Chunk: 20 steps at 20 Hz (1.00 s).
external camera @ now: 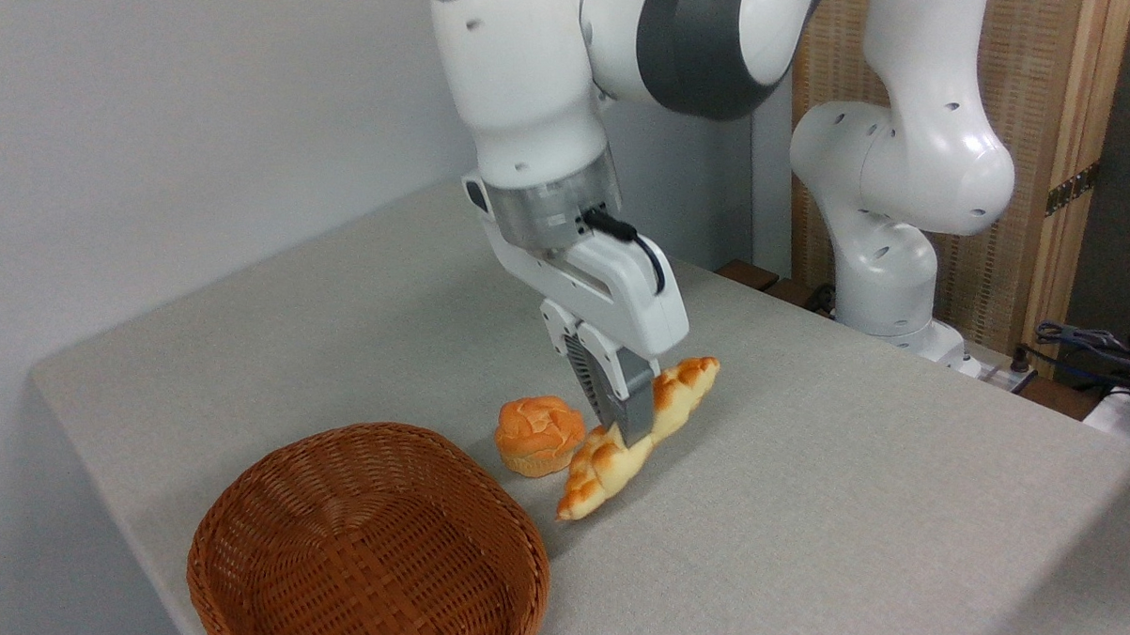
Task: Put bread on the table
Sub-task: 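Lower the loaf onto the table and open the gripper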
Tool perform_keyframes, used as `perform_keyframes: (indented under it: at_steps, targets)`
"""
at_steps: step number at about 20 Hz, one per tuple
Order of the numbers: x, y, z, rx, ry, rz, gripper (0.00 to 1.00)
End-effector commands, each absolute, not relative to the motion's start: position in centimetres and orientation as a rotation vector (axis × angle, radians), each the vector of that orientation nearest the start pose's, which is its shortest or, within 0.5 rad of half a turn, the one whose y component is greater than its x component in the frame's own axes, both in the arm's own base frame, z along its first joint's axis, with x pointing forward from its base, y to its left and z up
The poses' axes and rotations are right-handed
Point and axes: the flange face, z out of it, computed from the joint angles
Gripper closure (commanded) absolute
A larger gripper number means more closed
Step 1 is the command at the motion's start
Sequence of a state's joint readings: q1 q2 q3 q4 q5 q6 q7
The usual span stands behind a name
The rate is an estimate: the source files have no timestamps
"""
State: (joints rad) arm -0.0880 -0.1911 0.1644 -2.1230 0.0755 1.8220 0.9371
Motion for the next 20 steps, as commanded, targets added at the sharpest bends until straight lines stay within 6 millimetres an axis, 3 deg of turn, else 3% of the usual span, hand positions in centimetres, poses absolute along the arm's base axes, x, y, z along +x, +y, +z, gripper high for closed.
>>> perform_keyframes:
  at_steps: [1,3,8,12,16,20]
  targets:
    - [47.2,4.8,47.5,-2.840,1.380,0.233,0.06]
    - [47.2,4.8,47.5,-2.840,1.380,0.233,0.00]
    - [47.2,4.9,47.5,-2.850,1.358,0.236,0.00]
    - [47.6,5.0,49.4,-2.858,1.313,0.207,0.00]
    - [48.5,4.6,54.8,-2.849,1.301,0.166,0.00]
    - [50.2,1.9,60.1,-2.808,1.312,0.054,0.00]
